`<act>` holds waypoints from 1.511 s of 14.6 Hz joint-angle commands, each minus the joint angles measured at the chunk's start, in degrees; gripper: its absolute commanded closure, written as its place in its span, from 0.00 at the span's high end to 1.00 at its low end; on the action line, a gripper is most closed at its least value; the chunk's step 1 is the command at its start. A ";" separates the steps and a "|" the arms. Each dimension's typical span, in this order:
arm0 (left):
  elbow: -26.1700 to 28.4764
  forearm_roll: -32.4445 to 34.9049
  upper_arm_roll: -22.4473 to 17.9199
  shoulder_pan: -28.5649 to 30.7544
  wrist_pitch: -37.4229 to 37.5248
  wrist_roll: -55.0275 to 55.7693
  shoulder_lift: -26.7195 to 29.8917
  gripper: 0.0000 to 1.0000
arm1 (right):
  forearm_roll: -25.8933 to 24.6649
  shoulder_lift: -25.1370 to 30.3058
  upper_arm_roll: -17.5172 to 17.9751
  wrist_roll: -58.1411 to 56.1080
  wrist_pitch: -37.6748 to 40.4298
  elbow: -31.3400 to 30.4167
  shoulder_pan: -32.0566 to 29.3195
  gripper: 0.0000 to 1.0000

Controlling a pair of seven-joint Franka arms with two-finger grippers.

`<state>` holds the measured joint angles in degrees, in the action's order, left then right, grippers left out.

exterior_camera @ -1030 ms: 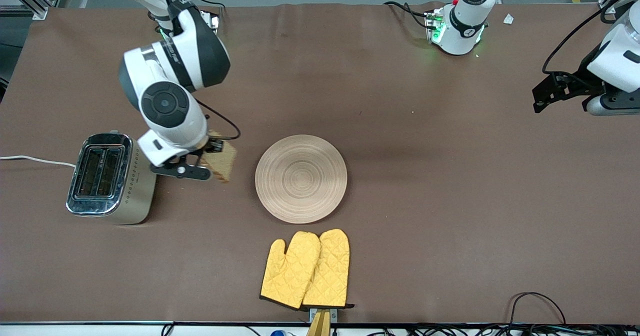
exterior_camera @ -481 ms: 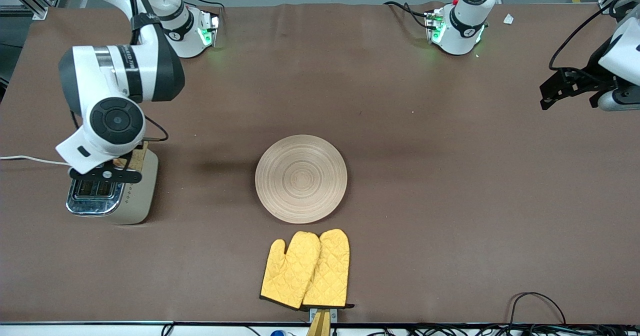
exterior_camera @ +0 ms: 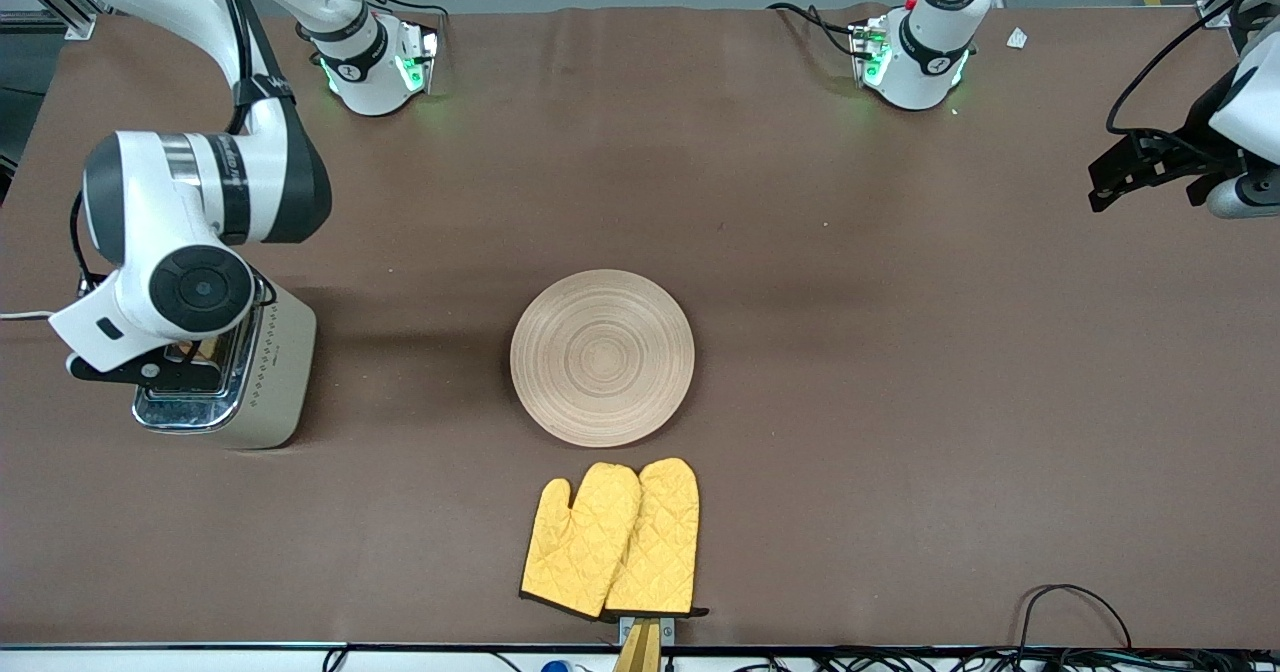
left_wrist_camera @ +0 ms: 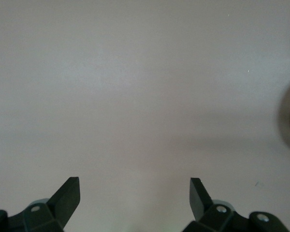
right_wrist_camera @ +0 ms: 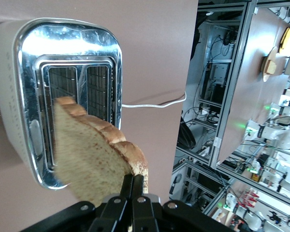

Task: Move plate and put bread in toaster
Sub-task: 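Lower the bread into the toaster slot with the right gripper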

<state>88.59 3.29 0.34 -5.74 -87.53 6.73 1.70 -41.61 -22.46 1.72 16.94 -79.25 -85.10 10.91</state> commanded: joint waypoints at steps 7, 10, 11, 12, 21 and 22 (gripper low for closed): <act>-0.09 -0.30 0.19 0.12 1.14 -0.49 1.64 1.00 | -4.79 -3.64 0.83 -0.24 -1.96 0.20 -0.45 0.00; -0.61 -0.66 -0.08 0.21 1.05 -0.58 1.03 1.00 | -6.20 -3.99 0.92 -0.85 -1.87 0.55 -0.72 0.00; -0.61 -0.66 -0.08 0.21 0.87 -0.49 0.59 1.00 | -6.20 -3.91 0.92 -2.16 -1.79 0.82 -0.63 0.00; -0.61 -0.66 -0.08 0.21 0.87 -0.49 0.15 1.00 | -6.20 -3.99 0.92 -3.48 -1.61 1.69 -0.63 0.00; -0.53 -0.66 0.19 -0.32 1.05 -0.67 -0.47 1.00 | -6.11 -4.17 0.92 -4.20 -2.05 2.40 -1.33 0.00; -0.53 -0.66 0.19 -0.32 1.05 -0.58 -0.47 1.00 | -5.94 -4.69 0.83 -4.02 -2.22 2.40 -1.33 0.00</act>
<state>88.63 3.29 0.47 -6.09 -87.24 6.73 1.27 -46.46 -26.17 1.77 12.94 -81.25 -83.44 10.59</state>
